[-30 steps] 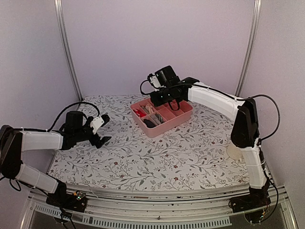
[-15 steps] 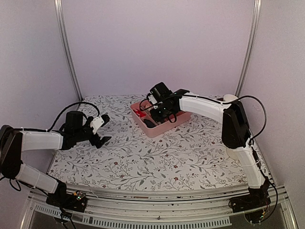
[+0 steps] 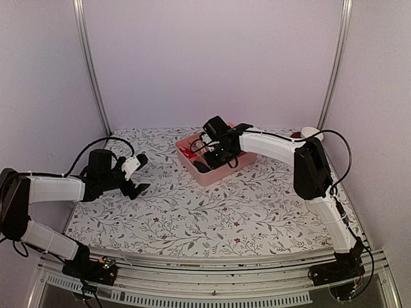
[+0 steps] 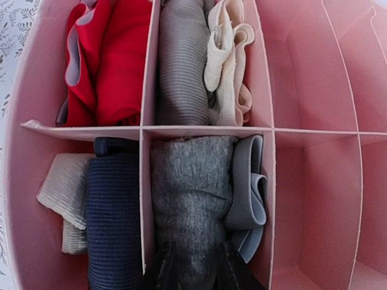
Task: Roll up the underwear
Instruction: Adjust the underwear in the storage box, then reset both arms
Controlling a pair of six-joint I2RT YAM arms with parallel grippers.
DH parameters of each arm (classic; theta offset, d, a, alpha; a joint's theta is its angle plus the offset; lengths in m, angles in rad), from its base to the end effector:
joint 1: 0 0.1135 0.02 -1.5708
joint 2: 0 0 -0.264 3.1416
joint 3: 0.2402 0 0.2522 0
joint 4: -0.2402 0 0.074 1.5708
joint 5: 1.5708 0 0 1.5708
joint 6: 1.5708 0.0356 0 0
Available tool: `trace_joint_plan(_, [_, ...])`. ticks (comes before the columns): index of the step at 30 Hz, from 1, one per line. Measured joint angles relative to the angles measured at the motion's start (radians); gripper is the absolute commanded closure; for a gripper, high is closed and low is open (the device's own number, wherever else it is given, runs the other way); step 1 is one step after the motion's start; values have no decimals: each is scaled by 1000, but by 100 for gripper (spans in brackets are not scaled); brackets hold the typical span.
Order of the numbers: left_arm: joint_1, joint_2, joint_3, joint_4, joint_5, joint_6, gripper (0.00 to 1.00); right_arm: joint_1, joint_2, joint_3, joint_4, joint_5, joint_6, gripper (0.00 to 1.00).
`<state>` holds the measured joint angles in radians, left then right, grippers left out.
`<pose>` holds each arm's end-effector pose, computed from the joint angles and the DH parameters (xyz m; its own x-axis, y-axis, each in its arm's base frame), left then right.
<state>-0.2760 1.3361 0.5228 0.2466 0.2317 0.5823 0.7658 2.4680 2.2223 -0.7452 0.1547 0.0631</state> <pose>0.2500 -0.0793 0.1752 -0.1830 0.6081 -0.7724 0.6613 0.6576 0.3610 0.3919 0.3692 0.1855 -0.6411 -0.5300 -0.5550 -0.5847 0.8058 -0.0941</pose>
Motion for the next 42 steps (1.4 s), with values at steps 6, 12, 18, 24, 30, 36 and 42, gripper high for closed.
trace_joint_plan(6, [0,0,0,0,0,0,2,15,-126,-122,93,39,-33,32])
trace_joint_plan(12, [2,0,0,-1,2,0,1,39,-420,-330,203,77,-43,1])
trace_joint_plan(18, [2,0,0,0,3,0,1,48,-566,-552,259,115,-13,1])
trace_joint_plan(24, [14,-17,0,5,10,-25,1,55,-668,-988,355,142,61,1])
trace_joint_plan(30, [89,-107,6,-15,27,-124,1,59,-1013,-1361,507,188,121,1])
trace_joint_plan(36, [220,-333,-31,-61,49,-216,2,59,-1309,-1521,699,261,166,1])
trace_joint_plan(42, [239,-629,-209,-51,10,-303,2,59,-1335,-1574,772,352,173,1])
